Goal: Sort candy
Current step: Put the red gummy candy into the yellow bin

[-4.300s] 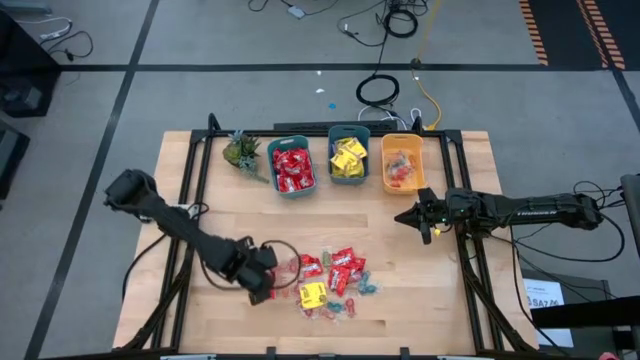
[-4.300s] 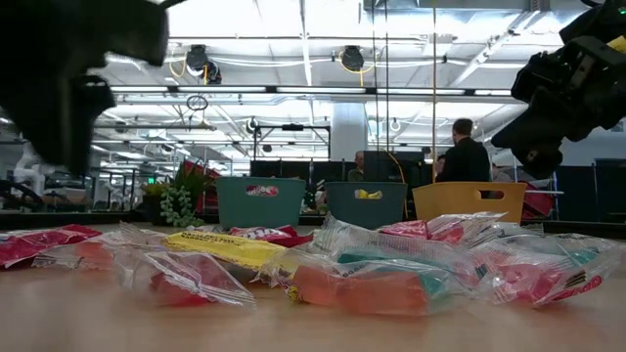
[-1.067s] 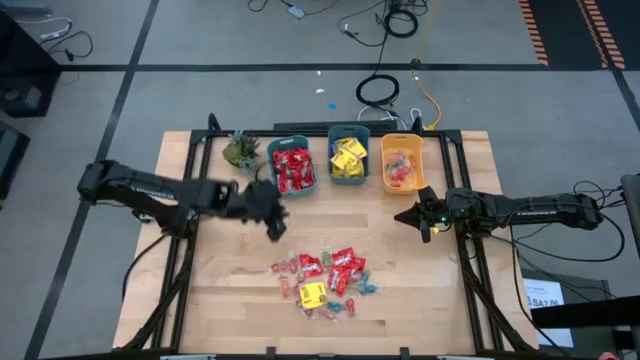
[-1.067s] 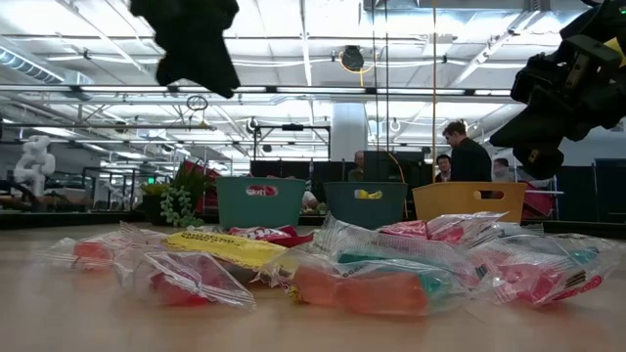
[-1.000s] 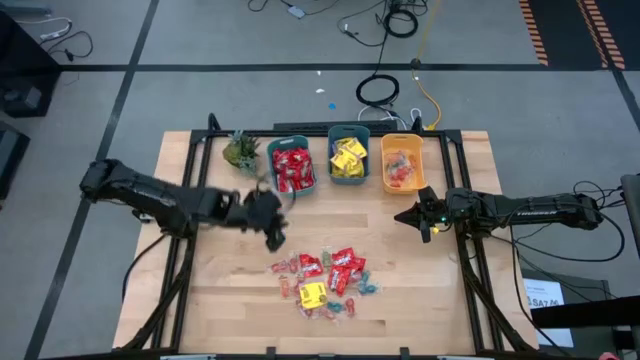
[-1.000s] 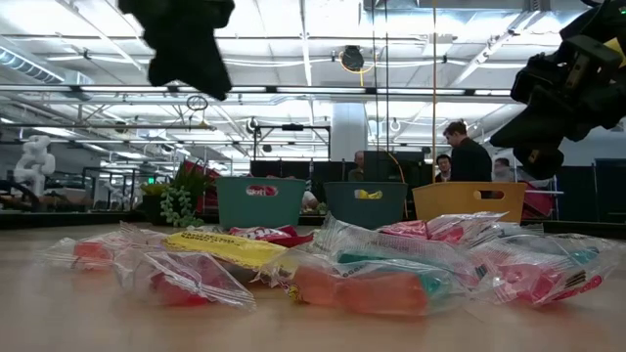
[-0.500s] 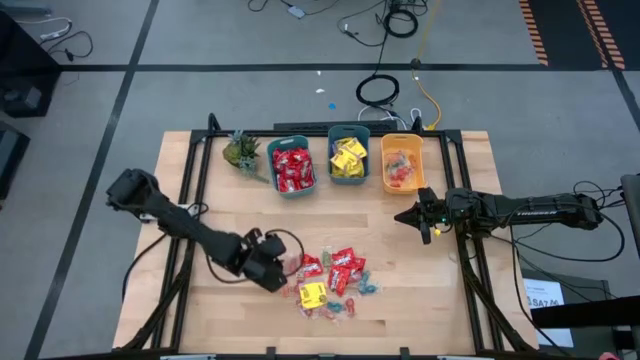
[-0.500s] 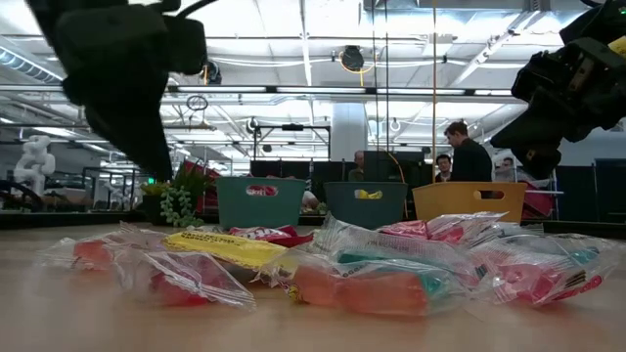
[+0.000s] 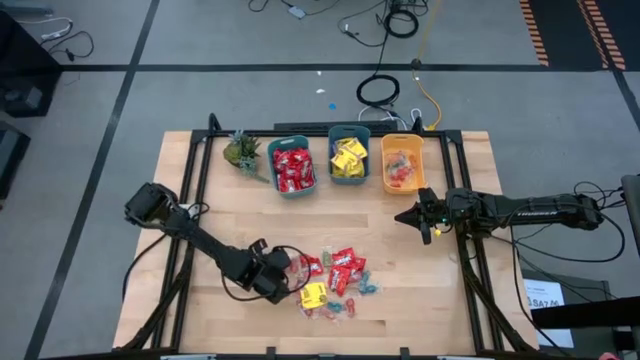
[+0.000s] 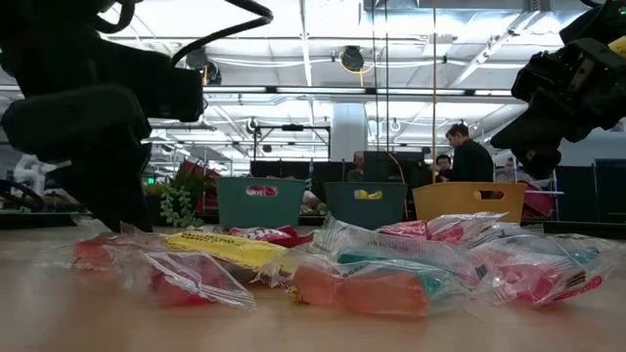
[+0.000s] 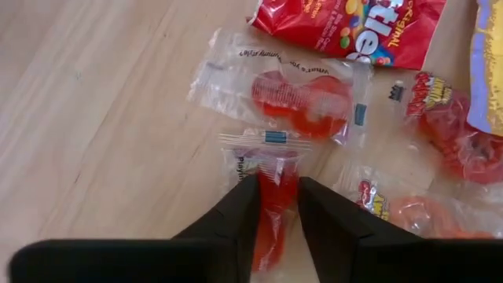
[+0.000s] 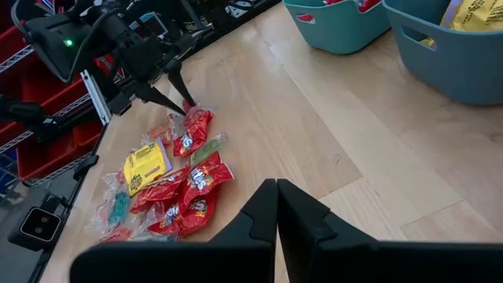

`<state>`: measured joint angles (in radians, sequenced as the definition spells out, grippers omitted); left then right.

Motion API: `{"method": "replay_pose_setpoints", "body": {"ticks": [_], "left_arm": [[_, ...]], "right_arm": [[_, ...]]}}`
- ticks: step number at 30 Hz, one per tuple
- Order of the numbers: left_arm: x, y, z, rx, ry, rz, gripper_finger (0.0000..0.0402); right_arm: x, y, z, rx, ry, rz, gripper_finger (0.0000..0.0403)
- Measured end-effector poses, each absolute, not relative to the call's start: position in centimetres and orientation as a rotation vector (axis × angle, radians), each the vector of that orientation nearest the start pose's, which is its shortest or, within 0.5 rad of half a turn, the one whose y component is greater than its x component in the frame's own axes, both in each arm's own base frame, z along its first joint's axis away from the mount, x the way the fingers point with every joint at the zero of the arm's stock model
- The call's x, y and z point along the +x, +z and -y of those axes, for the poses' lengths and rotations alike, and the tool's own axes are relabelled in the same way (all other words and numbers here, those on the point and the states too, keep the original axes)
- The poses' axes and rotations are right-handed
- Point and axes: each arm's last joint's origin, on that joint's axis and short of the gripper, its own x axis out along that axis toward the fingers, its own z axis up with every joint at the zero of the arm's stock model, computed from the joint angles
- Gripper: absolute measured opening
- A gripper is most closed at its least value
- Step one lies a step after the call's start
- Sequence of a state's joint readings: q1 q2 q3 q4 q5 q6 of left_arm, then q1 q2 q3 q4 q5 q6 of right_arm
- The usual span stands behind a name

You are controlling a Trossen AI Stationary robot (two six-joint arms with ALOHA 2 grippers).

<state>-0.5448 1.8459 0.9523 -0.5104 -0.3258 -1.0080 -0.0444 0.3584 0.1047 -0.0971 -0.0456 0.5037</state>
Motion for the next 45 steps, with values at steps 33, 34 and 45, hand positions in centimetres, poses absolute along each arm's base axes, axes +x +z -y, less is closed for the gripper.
{"method": "replay_pose_setpoints", "body": {"ticks": [33,34,45], "left_arm": [[38.1,29.3,-8.8,-0.009,0.296,-0.497,0.0001],[39.1,29.3,-10.1,0.004,0.274,-0.478,0.0001],[50.3,25.4,-17.4,0.099,0.063,-0.397,0.0001]], "right_arm": [[11.4,15.5,0.4,0.523,-0.100,-0.387,0.0002],[11.4,15.5,0.4,0.523,-0.100,-0.387,0.0002],[11.4,15.5,0.6,0.508,-0.172,-0.368,0.0002]]}}
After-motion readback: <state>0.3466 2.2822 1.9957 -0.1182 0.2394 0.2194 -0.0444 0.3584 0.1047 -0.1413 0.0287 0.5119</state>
